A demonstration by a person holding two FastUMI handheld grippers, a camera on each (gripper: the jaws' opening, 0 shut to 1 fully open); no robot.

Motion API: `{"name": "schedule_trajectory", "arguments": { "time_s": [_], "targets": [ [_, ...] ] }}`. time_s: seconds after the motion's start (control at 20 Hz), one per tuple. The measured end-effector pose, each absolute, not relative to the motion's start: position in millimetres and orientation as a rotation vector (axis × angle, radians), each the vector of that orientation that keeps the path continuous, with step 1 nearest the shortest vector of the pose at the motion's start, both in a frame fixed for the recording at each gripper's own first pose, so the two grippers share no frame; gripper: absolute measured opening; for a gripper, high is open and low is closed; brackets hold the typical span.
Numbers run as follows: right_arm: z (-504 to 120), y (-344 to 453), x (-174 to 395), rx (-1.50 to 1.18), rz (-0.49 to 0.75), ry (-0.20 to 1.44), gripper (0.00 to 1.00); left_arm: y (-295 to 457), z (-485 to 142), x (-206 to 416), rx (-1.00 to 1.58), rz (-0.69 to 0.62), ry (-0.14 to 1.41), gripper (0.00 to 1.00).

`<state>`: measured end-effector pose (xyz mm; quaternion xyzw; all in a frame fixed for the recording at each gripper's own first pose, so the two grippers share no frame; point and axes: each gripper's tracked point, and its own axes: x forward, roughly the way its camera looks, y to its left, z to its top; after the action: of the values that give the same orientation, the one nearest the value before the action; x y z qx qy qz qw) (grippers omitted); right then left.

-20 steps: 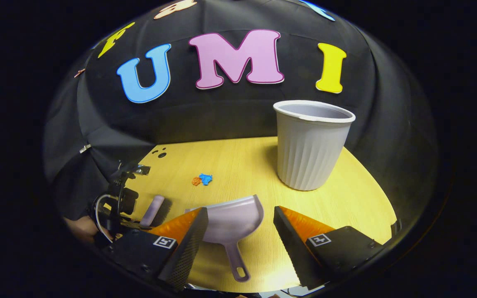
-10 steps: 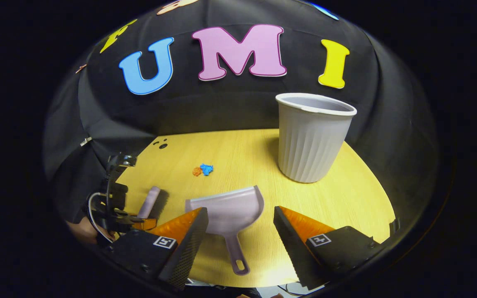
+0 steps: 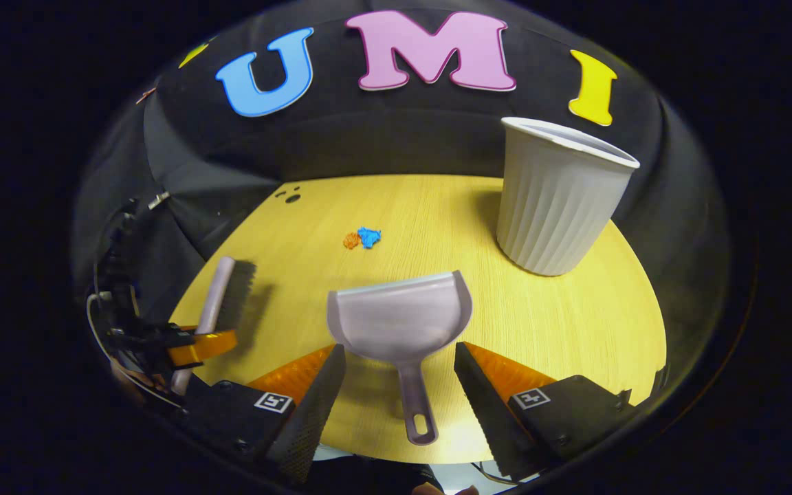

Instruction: Pick up the small broom and dustpan from the desktop, sweep the trash into the dustpan with the broom, and then empty the trash into the garbage bin.

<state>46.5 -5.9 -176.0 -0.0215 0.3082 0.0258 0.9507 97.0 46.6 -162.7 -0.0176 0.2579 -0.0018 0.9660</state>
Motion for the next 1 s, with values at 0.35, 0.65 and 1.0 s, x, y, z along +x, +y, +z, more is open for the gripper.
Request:
{"name": "schedule_trajectory", "arguments": {
  "time_s": [0.35,0.65,1.0],
  "targets": [
    [-243.1,-23.6,50.6,-0.125,0.035,0.815,0.98,64.7,-175.1,46.3,-0.065,0.093,0.535,0.27],
    [-297.5,-31.5,60.8,-0.101,-0.002,0.956,0.98,78.9,-182.1,31.1,-0.051,0.144,0.613,0.27],
    [-303.0,-18.5,84.1,-0.066,-0.021,0.965,0.67,79.3,-153.0,60.8,0.004,0.138,0.608,0.27]
  ]
}}
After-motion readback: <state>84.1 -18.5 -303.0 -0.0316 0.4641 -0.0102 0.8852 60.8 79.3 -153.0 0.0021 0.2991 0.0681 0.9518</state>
